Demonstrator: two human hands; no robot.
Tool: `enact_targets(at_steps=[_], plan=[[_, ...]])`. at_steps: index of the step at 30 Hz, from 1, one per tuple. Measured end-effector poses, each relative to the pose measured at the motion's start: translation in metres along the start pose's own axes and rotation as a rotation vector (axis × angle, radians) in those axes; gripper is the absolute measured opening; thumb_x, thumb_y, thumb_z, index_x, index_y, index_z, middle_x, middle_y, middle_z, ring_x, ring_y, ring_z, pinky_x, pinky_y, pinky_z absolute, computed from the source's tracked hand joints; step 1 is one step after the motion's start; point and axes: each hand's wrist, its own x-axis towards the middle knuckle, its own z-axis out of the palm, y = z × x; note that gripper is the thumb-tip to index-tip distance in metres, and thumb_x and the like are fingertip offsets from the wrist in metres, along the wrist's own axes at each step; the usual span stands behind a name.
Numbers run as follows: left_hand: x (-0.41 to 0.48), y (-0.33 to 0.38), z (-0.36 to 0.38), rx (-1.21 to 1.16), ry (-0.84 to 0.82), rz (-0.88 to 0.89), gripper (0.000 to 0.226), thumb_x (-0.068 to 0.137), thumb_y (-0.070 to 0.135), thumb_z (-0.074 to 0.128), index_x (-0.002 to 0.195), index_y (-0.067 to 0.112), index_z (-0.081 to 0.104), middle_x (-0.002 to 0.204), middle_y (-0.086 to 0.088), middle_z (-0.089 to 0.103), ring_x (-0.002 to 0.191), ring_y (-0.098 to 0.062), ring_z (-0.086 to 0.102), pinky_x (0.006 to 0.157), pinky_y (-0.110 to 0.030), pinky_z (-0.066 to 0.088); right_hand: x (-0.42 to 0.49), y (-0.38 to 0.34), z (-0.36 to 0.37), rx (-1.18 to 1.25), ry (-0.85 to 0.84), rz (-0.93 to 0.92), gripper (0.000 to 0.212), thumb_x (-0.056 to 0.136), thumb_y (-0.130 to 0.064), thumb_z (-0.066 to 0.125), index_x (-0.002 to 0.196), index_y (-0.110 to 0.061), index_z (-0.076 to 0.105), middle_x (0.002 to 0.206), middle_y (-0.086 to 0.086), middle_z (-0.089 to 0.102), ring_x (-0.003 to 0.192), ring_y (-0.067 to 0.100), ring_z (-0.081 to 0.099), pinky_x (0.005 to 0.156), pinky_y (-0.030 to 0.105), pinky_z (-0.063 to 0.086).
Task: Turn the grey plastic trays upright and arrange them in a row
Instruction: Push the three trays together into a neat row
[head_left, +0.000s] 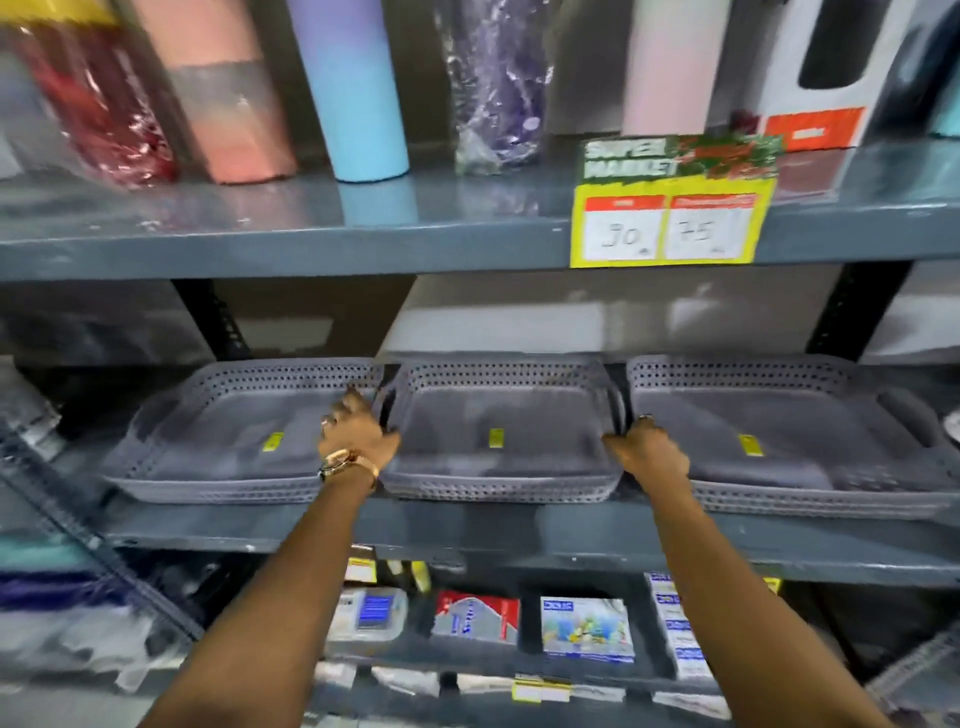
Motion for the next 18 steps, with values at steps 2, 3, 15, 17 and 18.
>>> enact_targets(at_steps=[2, 3, 15, 17, 18], plan=[[0.011, -0.017, 0.003, -0.068, -0.137, 0.016, 0.073, 0.084, 0.038, 0.062, 0.141, 0.002, 0.034, 0.134, -0.028, 0.051, 0.12, -0.046, 0.052, 0.096, -0.049, 0.046, -0.003, -0.002, 0.006, -0.052, 0.076, 0.021, 0.045, 0.09, -0.03, 0.056, 0.125, -0.001, 0.053, 0.128, 0.024, 0.06, 0.117, 0.043, 0.057, 0.096, 0.048, 0.046], [0.015, -0.022, 0.005, -0.093, -0.185, 0.056, 0.062, 0.085, 0.036, 0.059, 0.134, 0.003, 0.041, 0.129, -0.027, 0.056, 0.115, -0.045, 0.056, 0.092, -0.048, 0.05, -0.004, -0.003, 0.007, -0.072, 0.089, 0.022, 0.043, 0.091, -0.028, 0.054, 0.125, -0.002, 0.053, 0.128, 0.025, 0.059, 0.117, 0.044, 0.057, 0.097, 0.048, 0.045], [0.036, -0.019, 0.01, -0.177, -0.201, 0.186, 0.046, 0.088, 0.021, 0.047, 0.133, 0.011, 0.042, 0.131, -0.022, 0.055, 0.113, -0.044, 0.056, 0.093, -0.046, 0.049, 0.037, -0.017, 0.016, -0.095, 0.03, 0.018, 0.042, 0.096, -0.02, 0.043, 0.134, -0.004, 0.037, 0.13, 0.029, 0.054, 0.115, 0.048, 0.054, 0.096, 0.053, 0.046], [0.043, -0.013, 0.011, -0.166, -0.211, 0.174, 0.046, 0.09, 0.022, 0.044, 0.134, 0.011, 0.039, 0.133, -0.021, 0.053, 0.116, -0.042, 0.055, 0.094, -0.045, 0.046, 0.046, -0.023, 0.014, -0.103, 0.029, 0.017, 0.04, 0.097, -0.022, 0.041, 0.132, -0.004, 0.037, 0.133, 0.029, 0.053, 0.117, 0.047, 0.054, 0.096, 0.052, 0.046], [0.045, -0.01, 0.011, -0.159, -0.224, 0.17, 0.047, 0.091, 0.022, 0.043, 0.136, 0.012, 0.038, 0.135, -0.02, 0.051, 0.118, -0.041, 0.054, 0.095, -0.044, 0.044, 0.047, -0.025, 0.014, -0.103, 0.034, 0.018, 0.039, 0.098, -0.023, 0.04, 0.132, -0.005, 0.037, 0.133, 0.028, 0.053, 0.117, 0.047, 0.054, 0.096, 0.052, 0.046]])
